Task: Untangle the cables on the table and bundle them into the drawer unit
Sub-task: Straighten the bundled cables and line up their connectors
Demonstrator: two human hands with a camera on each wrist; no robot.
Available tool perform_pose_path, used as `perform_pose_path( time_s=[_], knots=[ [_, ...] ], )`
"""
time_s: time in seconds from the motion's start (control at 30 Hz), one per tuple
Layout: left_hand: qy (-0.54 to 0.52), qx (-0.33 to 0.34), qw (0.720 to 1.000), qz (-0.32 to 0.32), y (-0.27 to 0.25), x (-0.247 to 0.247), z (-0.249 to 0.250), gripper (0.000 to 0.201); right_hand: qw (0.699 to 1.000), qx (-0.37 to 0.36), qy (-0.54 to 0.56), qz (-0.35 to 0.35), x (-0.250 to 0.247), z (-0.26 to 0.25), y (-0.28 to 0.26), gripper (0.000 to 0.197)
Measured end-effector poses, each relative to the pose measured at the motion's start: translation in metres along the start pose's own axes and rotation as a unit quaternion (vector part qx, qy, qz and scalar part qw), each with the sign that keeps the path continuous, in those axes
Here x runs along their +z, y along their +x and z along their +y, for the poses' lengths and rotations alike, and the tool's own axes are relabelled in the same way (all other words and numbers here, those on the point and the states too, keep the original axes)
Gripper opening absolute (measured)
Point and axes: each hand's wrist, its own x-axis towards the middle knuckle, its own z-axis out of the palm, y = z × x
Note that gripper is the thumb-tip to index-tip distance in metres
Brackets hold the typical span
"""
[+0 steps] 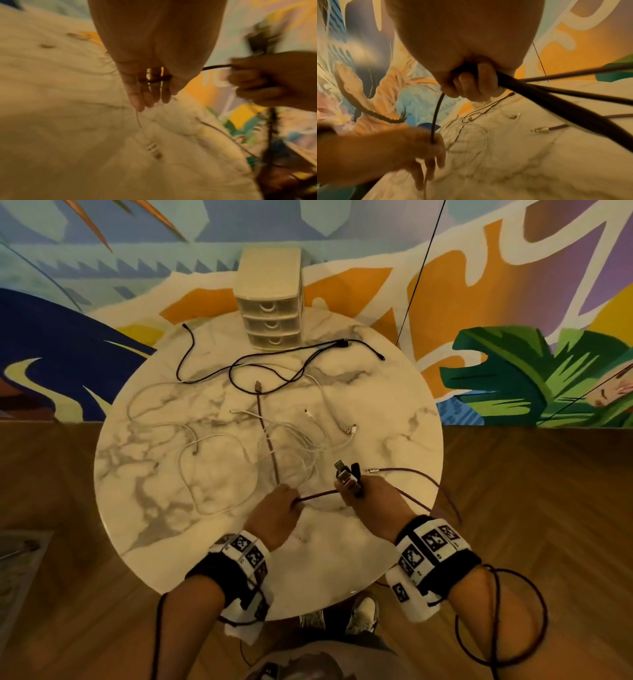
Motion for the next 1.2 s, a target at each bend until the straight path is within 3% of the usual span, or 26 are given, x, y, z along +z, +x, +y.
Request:
perform_pose_path(
  time_s=[0.1, 0.2, 0.27, 0.33, 0.4, 0.47, 0.6, 0.7, 0.83, 0.93, 1.0, 1.07, 1.13, 1.2],
  knots=[
    [-0.025, -0.039, 0.995, 0.086, 0.019, -0.015, -0.025, 0.019, 0.994, 0.005, 0.087, 0.058, -0.017, -0.002, -0.003, 0.043],
    [-0.050, -0.002, 0.979, 0.196, 0.032, -0.040, -0.022, 0.010, 0.982, -0.003, 0.157, 0.104, -0.026, 0.005, -0.001, 0.042],
    [-0.036, 0.013, 0.984, 0.175, 0.035, -0.037, -0.025, 0.011, 0.970, -0.001, 0.203, 0.135, -0.026, 0.011, 0.000, 0.043],
    [-0.015, -0.015, 0.992, 0.123, 0.035, -0.028, -0.035, 0.016, 0.951, 0.011, 0.255, 0.172, -0.031, 0.015, 0.000, 0.038],
    [-0.028, -0.041, 0.988, 0.146, 0.035, -0.027, -0.043, 0.017, 0.938, 0.017, 0.278, 0.207, -0.040, 0.023, -0.001, 0.032],
    [-0.047, -0.038, 0.979, 0.197, 0.035, -0.031, -0.045, 0.015, 0.937, 0.003, 0.267, 0.224, -0.046, 0.032, -0.005, 0.040],
    [-0.013, -0.025, 0.991, 0.134, 0.031, -0.024, -0.052, 0.019, 0.953, 0.002, 0.217, 0.211, -0.040, 0.042, -0.003, 0.045],
    [-0.013, -0.023, 0.987, 0.157, 0.025, -0.024, -0.046, 0.021, 0.957, 0.009, 0.218, 0.193, -0.032, 0.049, -0.001, 0.044],
    [0.074, -0.027, 0.994, 0.076, 0.008, -0.021, -0.025, 0.033, 0.953, 0.037, 0.211, 0.215, -0.030, 0.053, 0.004, 0.032],
    [0.090, 0.040, 0.987, 0.130, -0.005, -0.021, -0.007, 0.039, 0.950, -0.004, 0.190, 0.249, -0.026, 0.041, 0.005, 0.034],
    [0.104, 0.085, 0.979, 0.154, -0.012, -0.021, 0.008, 0.045, 0.963, -0.034, 0.142, 0.227, -0.017, 0.029, 0.003, 0.029],
    [0.097, 0.108, 0.977, 0.159, -0.015, -0.021, 0.021, 0.038, 0.986, -0.047, 0.081, 0.139, -0.006, 0.017, 0.001, 0.026],
    [0.067, 0.089, 0.984, 0.141, -0.012, -0.017, 0.026, 0.024, 0.999, -0.033, 0.018, 0.031, 0.004, 0.010, 0.001, 0.023],
    [0.022, 0.083, 0.987, 0.138, -0.005, -0.010, 0.021, 0.019, 1.000, -0.013, -0.016, -0.015, 0.008, 0.008, 0.002, 0.028]
  ],
)
